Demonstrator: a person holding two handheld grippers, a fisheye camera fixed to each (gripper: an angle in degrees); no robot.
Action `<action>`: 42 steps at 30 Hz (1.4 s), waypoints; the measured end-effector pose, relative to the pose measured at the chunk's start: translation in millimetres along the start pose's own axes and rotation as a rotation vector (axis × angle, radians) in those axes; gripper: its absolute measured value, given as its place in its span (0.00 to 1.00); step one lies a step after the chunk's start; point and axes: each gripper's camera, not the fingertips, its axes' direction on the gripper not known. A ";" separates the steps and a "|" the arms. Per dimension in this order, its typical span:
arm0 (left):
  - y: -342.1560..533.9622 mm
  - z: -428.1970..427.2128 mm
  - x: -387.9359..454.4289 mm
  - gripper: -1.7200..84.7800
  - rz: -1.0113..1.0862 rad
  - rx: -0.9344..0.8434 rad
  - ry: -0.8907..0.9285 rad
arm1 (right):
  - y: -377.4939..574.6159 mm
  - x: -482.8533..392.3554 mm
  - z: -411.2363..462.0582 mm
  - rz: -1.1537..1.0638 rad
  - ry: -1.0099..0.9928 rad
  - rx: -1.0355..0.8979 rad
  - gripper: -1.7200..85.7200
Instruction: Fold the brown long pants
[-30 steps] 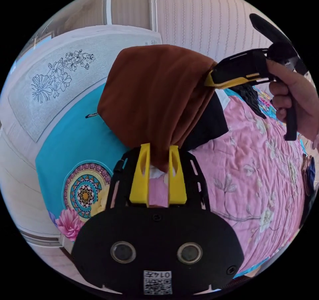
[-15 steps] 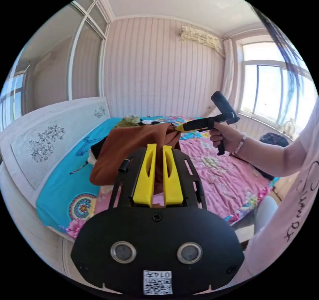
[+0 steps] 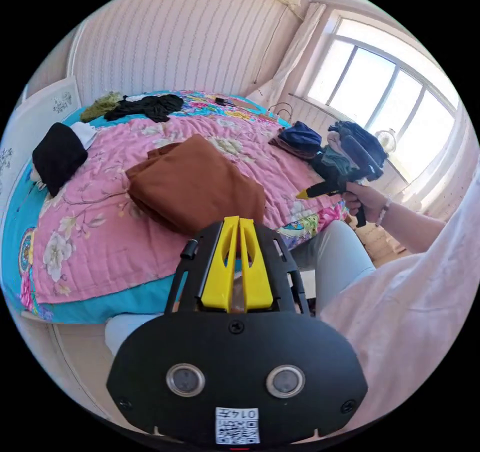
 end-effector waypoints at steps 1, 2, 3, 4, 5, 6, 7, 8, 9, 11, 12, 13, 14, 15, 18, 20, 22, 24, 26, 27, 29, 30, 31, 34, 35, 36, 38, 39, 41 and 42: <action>-0.1 -1.1 -10.6 0.01 -0.037 -0.001 -0.030 | -0.3 -5.4 0.7 -0.026 0.010 0.007 0.04; 0.3 -3.0 -33.1 0.01 -0.114 0.003 -0.073 | -1.6 -19.4 4.2 -0.094 0.031 0.015 0.06; 2.0 -3.3 -54.3 0.01 -0.177 0.018 -0.093 | -2.6 -38.5 10.7 -0.191 0.073 0.019 0.09; 2.7 -3.0 -64.2 0.01 -0.213 0.025 -0.094 | -2.8 -49.3 14.9 -0.239 0.103 0.021 0.10; 3.3 -0.6 -80.4 0.02 -0.270 0.029 -0.086 | -1.0 -74.3 25.1 -0.368 0.159 0.028 0.13; 2.7 4.0 -92.2 0.03 -0.310 0.027 -0.064 | 4.3 -100.8 37.7 -0.511 0.222 0.042 0.16; 1.8 6.5 -96.1 0.04 -0.321 0.029 -0.051 | 7.6 -113.0 45.0 -0.574 0.253 0.045 0.18; -0.9 12.5 -100.9 0.06 -0.328 0.036 -0.037 | 13.8 -133.9 61.3 -0.674 0.310 0.035 0.22; -4.0 20.0 -103.4 0.07 -0.331 0.038 -0.041 | 18.9 -148.8 78.8 -0.736 0.366 0.007 0.24; -8.9 32.0 -106.1 0.07 -0.334 0.027 -0.073 | 23.0 -158.9 103.6 -0.770 0.434 -0.051 0.25; -11.0 37.6 -107.8 0.07 -0.339 0.028 -0.084 | 22.7 -156.7 117.7 -0.745 0.470 -0.100 0.24; -12.0 39.6 -108.6 0.07 -0.339 0.031 -0.083 | 21.9 -153.3 123.1 -0.725 0.484 -0.122 0.23; -13.6 42.7 -109.7 0.07 -0.337 0.031 -0.077 | 22.4 -146.5 126.4 -0.710 0.515 -0.112 0.20; -15.1 45.1 -110.4 0.07 -0.330 0.019 -0.076 | 24.6 -141.7 121.9 -0.727 0.565 -0.077 0.17; -15.9 49.1 -112.8 0.08 -0.288 -0.010 -0.126 | 18.8 -129.2 94.3 -0.690 0.446 -0.128 0.09; -14.7 53.4 -120.5 0.09 -0.300 -0.026 -0.152 | 14.0 -115.1 69.8 -0.620 0.331 -0.117 0.06; -15.0 60.0 -131.2 0.10 -0.328 -0.037 -0.143 | 10.9 -96.4 44.8 -0.526 0.258 -0.076 0.05; -20.7 70.3 -143.0 0.12 -0.356 -0.041 -0.126 | 12.0 -71.2 10.4 -0.420 0.216 0.006 0.05; -29.3 82.5 -148.1 0.14 -0.366 -0.047 -0.097 | 13.9 -52.4 -10.5 -0.353 0.199 0.043 0.04; -35.8 93.3 -149.6 0.15 -0.369 -0.050 -0.068 | 15.0 -40.2 -21.1 -0.315 0.204 0.053 0.04; -45.2 114.8 -152.1 0.16 -0.396 -0.097 -0.058 | 17.1 -23.7 -34.5 -0.266 0.224 0.065 0.04; -49.9 128.8 -153.1 0.15 -0.410 -0.150 -0.088 | 18.4 -13.5 -44.5 -0.229 0.225 0.077 0.04; -51.9 134.0 -152.8 0.15 -0.404 -0.172 -0.101 | 19.3 -8.8 -50.3 -0.212 0.222 0.088 0.04; -60.7 132.8 -150.8 0.08 -0.373 -0.177 -0.087 | 25.2 11.9 -87.5 -0.132 0.192 0.182 0.04; -64.2 125.0 -147.0 0.07 -0.341 -0.143 -0.039 | 28.3 19.5 -106.6 -0.101 0.172 0.239 0.04; -68.1 116.5 -138.7 0.06 -0.277 -0.125 -0.028 | 31.7 26.4 -127.1 -0.077 0.152 0.299 0.04; -72.0 102.7 -120.5 0.06 -0.173 -0.094 -0.030 | 36.1 35.8 -156.2 -0.051 0.156 0.364 0.04; -72.5 94.3 -105.1 0.06 -0.103 -0.057 -0.003 | 38.2 42.1 -172.0 -0.040 0.186 0.385 0.04; -70.7 86.4 -76.3 0.06 0.021 -0.006 0.059 | 39.9 54.6 -188.9 -0.014 0.227 0.381 0.03; -67.7 88.2 -54.4 0.06 0.118 -0.015 0.121 | 41.3 65.2 -195.6 0.014 0.248 0.369 0.03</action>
